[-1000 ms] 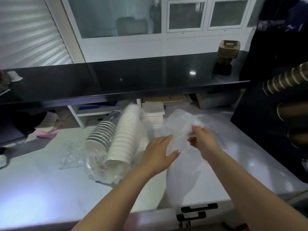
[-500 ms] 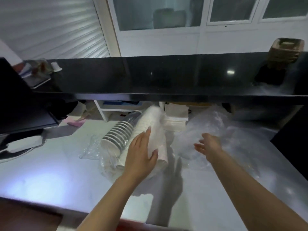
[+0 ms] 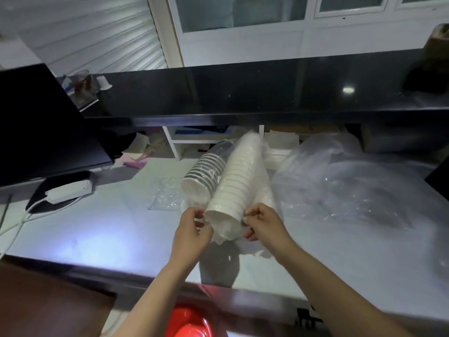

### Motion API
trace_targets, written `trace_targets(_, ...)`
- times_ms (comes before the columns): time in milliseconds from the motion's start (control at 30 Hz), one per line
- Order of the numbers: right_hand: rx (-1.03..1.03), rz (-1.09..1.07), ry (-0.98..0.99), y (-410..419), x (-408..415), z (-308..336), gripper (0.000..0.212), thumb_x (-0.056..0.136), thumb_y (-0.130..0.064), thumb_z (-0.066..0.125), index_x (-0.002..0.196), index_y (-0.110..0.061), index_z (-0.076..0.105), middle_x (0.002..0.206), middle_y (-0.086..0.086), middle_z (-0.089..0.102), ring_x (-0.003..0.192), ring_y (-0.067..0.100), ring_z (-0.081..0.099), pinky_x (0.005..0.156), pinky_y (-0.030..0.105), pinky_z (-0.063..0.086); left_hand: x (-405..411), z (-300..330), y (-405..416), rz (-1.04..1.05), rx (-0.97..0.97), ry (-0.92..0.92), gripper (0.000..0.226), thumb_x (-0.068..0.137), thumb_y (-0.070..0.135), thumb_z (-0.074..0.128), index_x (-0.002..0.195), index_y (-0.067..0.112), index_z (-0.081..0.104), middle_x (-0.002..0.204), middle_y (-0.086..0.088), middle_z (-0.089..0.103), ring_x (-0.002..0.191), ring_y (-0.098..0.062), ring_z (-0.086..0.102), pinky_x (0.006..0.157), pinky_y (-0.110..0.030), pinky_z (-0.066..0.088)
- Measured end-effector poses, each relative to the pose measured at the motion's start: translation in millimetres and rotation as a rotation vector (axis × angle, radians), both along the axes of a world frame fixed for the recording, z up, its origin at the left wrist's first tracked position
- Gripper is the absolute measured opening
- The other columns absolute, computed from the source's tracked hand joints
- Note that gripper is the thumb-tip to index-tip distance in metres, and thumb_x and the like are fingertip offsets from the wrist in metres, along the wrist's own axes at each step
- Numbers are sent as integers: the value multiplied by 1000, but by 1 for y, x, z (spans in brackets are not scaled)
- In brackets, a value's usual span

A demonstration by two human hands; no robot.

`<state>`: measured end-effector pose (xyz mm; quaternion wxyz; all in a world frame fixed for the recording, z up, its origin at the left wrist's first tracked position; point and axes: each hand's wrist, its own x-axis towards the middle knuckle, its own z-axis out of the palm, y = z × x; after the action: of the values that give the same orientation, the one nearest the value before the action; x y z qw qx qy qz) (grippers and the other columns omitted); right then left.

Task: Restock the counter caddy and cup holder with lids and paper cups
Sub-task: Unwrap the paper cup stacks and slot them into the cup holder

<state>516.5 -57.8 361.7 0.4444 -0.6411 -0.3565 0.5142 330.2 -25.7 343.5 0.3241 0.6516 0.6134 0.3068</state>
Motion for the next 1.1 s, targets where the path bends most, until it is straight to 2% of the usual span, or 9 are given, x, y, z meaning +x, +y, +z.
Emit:
trace_targets(167, 114, -169, -175, -30, -24, -13, 17, 83, -10, 60, 87, -26, 55, 84, -7, 62, 79, 22, 65, 73, 39, 56, -1, -6, -13, -116, -37, 0, 45, 76, 23, 63, 116, 33, 42, 107, 17, 58, 93, -9, 61, 71, -27, 46)
trace_targets(300, 192, -123, -446, -55, -27, -17, 20, 86, -12, 59, 99, -27, 54, 100, -12, 56, 74, 6, 58, 65, 19, 46, 6, -11, -23, -218, -42, -51, 61, 82, 12, 62, 133, 37, 39, 115, 22, 52, 100, -10, 61, 80, -30, 50)
trace_targets(400, 259, -82, -720, -69, -22, -29, 22, 84, -16, 65, 101, -27, 57, 121, -11, 43, 80, 5, 55, 69, 21, 49, 9, -17, -40, -327, 1, -109, 67, 84, 10, 62, 140, 37, 38, 117, 22, 46, 100, -7, 61, 83, -31, 53)
trace_targets(500, 307, -108, -944, -75, -13, -38, 29, 79, -20, 74, 107, -21, 65, 129, -1, 39, 89, 10, 48, 65, 26, 52, 11, -20, -48, -418, 67, -110, 69, 85, 9, 60, 142, 37, 34, 125, 9, 42, 97, -4, 58, 82, -17, 50)
trace_targets(600, 384, -68, -1093, -81, -7, -43, 29, 73, -18, 80, 101, -20, 70, 119, 7, 52, 88, 17, 53, 61, 22, 46, 12, -27, -58, -403, 195, -82, 62, 82, 8, 63, 138, 20, 39, 120, 8, 45, 97, -8, 57, 76, -3, 40)
trace_targets(667, 394, 35, -1134, -84, -6, -50, 27, 76, -19, 77, 103, -21, 71, 108, 3, 57, 88, 19, 58, 60, 23, 47, 12, -31, -61, -408, 326, -8, 52, 80, 5, 64, 128, 13, 47, 114, 3, 55, 98, -13, 58, 77, -7, 39)
trace_targets(767, 286, 168, -1112, -85, -9, -54, 36, 88, -23, 62, 124, -28, 62, 107, -1, 56, 89, 18, 59, 65, 30, 50, 13, -39, -55, -561, 546, 196, 43, 77, 11, 56, 119, 12, 61, 113, -4, 63, 95, -21, 62, 73, -30, 51)
trace_targets(967, 253, 267, -1170, -72, -22, -47, 44, 98, -19, 44, 140, -33, 45, 113, -2, 63, 94, 20, 61, 76, 33, 49, 15, -45, -39, -533, 713, 596, 54, 53, 9, 80, 104, 13, 66, 93, -4, 63, 76, -23, 60, 69, -30, 35)
trace_targets(1100, 174, 348, -1319, -64, -27, -45, 39, 100, -24, 39, 138, -31, 42, 103, 0, 68, 89, 24, 64, 68, 32, 44, 3, -45, -35, -505, 746, 696, 45, 49, 4, 82, 91, 13, 69, 74, -3, 56, 67, -23, 54, 61, -31, 38)
